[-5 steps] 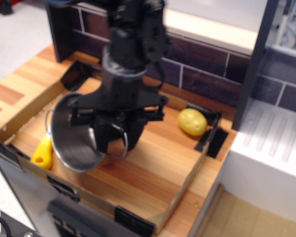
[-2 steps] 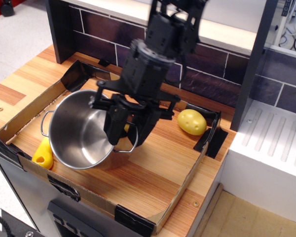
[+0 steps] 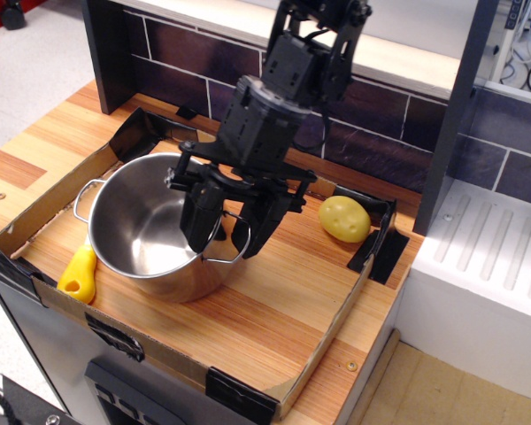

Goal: Upright metal pot

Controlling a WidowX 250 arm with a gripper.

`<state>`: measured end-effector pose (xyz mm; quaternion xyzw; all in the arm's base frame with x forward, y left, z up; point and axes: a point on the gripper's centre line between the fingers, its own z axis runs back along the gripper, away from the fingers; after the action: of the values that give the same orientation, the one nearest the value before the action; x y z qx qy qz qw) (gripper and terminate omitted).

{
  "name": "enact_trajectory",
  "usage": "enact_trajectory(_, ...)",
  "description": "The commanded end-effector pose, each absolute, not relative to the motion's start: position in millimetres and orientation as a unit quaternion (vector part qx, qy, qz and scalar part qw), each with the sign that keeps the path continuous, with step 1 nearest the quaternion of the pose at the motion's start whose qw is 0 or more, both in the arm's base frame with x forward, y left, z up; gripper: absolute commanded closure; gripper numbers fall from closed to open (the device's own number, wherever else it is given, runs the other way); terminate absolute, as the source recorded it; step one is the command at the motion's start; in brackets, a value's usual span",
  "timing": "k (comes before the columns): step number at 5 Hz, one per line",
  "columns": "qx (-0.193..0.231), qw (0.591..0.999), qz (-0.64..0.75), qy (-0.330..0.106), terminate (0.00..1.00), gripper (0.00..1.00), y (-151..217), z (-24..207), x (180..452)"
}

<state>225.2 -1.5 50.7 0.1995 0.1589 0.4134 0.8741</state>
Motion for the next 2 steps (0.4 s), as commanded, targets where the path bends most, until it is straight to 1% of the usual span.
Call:
enact_trajectory(1,0.161,0.899,0.404,0.058,0.0,0.0,1.8,74.4,235.0)
enact_trajectory(2,0.142,0.907,0.394,0.051,0.0,0.0,0.5,77.4,238.3)
